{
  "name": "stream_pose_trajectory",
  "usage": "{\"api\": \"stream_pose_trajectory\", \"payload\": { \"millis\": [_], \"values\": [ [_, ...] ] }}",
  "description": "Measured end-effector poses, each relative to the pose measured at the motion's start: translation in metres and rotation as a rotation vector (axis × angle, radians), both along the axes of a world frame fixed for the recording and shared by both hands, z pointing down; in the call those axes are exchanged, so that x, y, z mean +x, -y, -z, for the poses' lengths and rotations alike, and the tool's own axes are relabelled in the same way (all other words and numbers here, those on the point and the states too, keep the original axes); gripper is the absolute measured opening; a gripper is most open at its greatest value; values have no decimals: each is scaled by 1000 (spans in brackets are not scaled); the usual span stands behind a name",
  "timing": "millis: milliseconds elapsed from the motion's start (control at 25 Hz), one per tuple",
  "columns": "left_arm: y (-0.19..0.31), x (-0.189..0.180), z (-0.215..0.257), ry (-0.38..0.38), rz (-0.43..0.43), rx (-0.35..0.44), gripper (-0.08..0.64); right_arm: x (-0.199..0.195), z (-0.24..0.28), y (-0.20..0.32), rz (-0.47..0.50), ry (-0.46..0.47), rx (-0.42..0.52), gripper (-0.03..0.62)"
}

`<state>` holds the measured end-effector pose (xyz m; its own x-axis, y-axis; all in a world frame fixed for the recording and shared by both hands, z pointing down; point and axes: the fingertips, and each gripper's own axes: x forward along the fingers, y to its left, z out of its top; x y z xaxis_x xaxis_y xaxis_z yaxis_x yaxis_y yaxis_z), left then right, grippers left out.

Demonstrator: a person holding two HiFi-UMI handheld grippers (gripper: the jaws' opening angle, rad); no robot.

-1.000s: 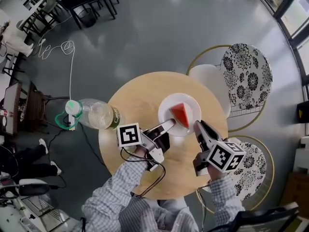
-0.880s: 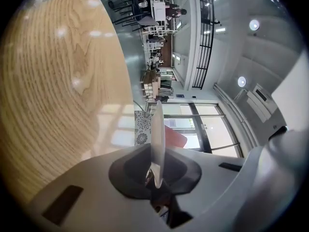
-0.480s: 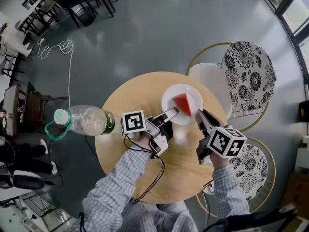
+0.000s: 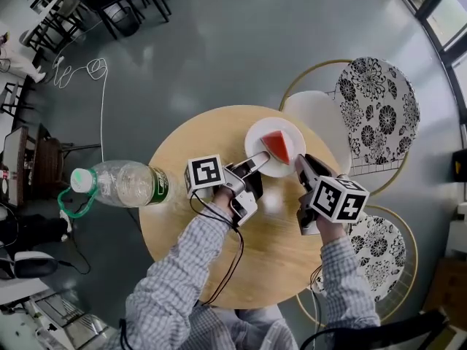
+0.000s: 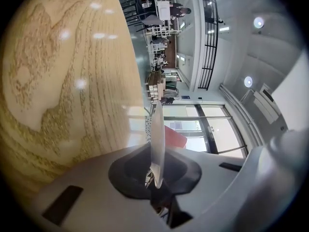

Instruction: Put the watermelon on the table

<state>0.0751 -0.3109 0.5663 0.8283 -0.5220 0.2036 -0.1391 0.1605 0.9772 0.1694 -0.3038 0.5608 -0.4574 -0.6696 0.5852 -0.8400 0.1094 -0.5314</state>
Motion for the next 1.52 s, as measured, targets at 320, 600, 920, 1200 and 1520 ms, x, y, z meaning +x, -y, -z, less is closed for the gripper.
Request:
{"api": "stream_pose_trajectory", "payload": {
  "millis": [320,600,920,1200,1520],
  "values": [
    [10,5,-11,14,9,-20,31,5,-13,10,17,-58,-13,77],
    [14,9,-17,33,9,-50,31,8,-20,14,27,-88,-17,77],
    [16,10,-21,81,5,-86,32,12,-26,17,63,-173,-14,77],
    [16,10,-23,80,11,-106,31,7,8,3,291,-468,214,77],
    [16,9,-24,81,17,-121,31,-55,11,-46,835,-977,519,77]
  ]
}}
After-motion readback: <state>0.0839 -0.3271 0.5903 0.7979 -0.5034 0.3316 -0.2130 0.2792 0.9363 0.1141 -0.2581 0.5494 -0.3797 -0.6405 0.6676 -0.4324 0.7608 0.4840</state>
